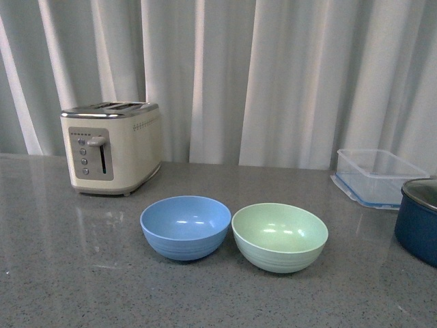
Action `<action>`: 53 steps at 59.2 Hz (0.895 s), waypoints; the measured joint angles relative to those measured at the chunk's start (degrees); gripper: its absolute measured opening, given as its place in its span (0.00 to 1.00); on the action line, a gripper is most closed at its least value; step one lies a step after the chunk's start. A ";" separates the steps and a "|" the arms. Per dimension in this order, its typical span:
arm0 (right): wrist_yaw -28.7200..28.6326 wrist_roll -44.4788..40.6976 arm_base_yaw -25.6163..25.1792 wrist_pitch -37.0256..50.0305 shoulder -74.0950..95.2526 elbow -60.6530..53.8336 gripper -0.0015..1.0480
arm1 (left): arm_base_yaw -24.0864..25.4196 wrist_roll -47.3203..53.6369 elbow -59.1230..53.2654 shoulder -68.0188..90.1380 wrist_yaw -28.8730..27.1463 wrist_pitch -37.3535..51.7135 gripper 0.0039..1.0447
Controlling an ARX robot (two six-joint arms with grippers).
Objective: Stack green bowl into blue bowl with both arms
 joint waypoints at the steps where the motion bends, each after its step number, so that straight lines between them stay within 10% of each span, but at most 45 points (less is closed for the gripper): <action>1: -0.02 -0.02 0.00 0.00 0.00 0.00 0.90 | 0.00 -0.02 0.00 -0.57 0.02 -0.66 0.03; 53: 0.00 -0.02 0.00 0.00 0.00 0.00 0.90 | 0.00 -0.02 -0.04 -25.44 0.00 -24.50 0.03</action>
